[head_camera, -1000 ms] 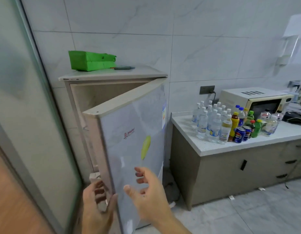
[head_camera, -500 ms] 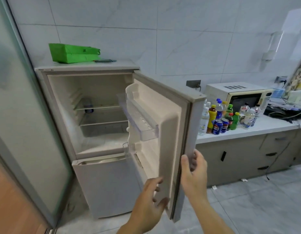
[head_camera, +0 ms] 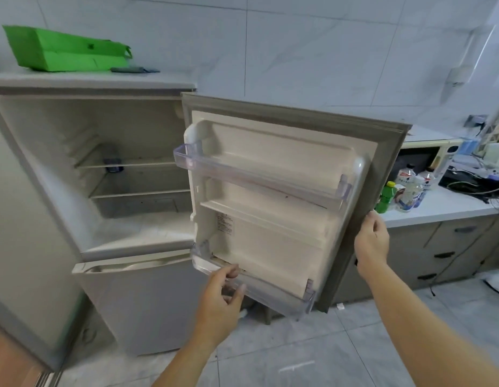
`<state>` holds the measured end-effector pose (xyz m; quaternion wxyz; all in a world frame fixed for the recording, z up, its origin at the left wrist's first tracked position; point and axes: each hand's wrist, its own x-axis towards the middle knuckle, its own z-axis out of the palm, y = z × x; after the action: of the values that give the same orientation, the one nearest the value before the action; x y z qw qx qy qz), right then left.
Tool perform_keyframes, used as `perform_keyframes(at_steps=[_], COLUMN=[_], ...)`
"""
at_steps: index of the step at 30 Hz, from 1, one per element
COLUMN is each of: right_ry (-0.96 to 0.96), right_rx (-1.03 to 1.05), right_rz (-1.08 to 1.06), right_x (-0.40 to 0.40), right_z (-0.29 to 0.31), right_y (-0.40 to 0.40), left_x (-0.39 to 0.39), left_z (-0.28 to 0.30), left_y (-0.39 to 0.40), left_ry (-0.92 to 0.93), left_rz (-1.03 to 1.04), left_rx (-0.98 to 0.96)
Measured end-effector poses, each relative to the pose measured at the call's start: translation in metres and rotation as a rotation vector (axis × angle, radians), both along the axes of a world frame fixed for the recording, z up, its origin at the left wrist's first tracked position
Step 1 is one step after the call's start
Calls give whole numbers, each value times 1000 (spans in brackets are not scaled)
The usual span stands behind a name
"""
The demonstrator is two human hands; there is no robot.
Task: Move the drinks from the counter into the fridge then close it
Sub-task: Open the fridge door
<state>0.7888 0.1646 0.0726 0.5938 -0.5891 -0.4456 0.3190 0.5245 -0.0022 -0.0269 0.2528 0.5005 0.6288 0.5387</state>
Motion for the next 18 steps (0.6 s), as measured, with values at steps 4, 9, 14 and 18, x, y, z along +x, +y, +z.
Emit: perform_keyframes(at_steps=[4,9,14,18], right_ry=[31,18,-67,-68], right_rx=[-50,-69,-72,-87], right_rz=[3,32,202,352], right_x=[9,16,23,28], right_z=[-1,-5,-2,-4], right_y=[65,129,178,210], left_x=[20,50,102,139], left_z=[2,-6,-8,2], left_y=[30,64,95,127], left_ry=[-14,2,-12,-9], left_rz=[19,71,120,139], left_rx=[3,-20,-73,-88])
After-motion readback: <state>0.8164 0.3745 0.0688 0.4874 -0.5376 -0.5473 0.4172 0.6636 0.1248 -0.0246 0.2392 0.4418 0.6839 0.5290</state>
